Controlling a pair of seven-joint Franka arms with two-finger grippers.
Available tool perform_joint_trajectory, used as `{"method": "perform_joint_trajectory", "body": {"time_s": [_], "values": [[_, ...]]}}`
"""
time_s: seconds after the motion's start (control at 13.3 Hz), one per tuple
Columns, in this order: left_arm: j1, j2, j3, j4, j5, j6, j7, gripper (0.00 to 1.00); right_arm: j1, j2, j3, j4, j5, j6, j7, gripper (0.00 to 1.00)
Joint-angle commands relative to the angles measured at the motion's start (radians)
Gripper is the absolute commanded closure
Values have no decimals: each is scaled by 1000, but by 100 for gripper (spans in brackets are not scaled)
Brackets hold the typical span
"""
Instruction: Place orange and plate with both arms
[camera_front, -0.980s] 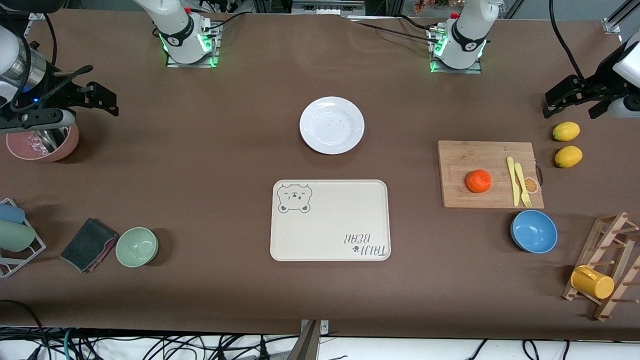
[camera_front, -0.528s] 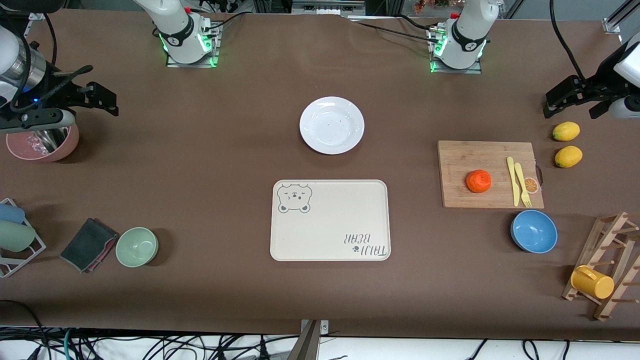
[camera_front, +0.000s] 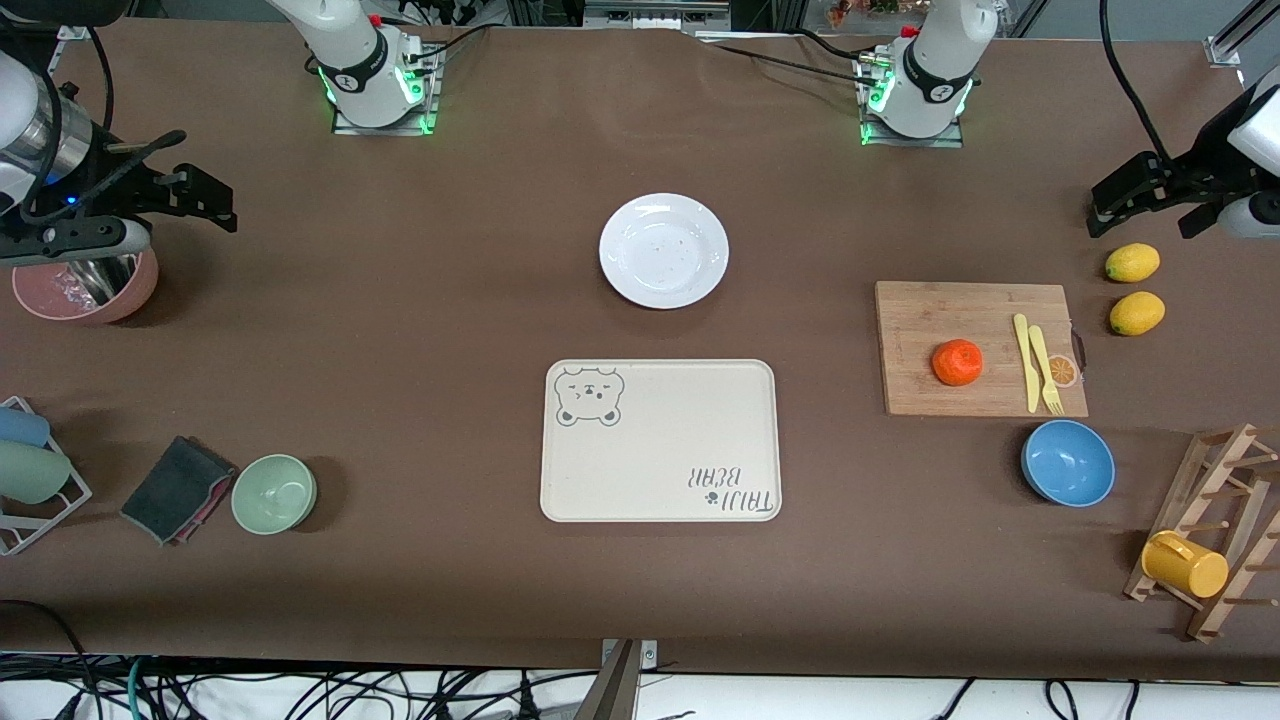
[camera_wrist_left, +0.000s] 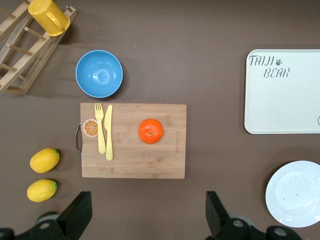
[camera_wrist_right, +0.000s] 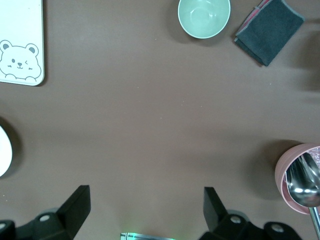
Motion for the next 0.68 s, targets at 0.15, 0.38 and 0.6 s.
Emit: {"method": "perform_joint_trajectory", "body": {"time_s": [0.15,0.38,0.6], "values": [[-6,18,-1,36,10,-25,5,0,-4,-10,2,2,13,-11,1,0],[-7,18,-3,36,11,-28,0,0,-4,-10,2,2,13,-12,1,0],[7,18,0,36,11,-29,5,0,-4,-10,2,2,13,-14,1,0]]}}
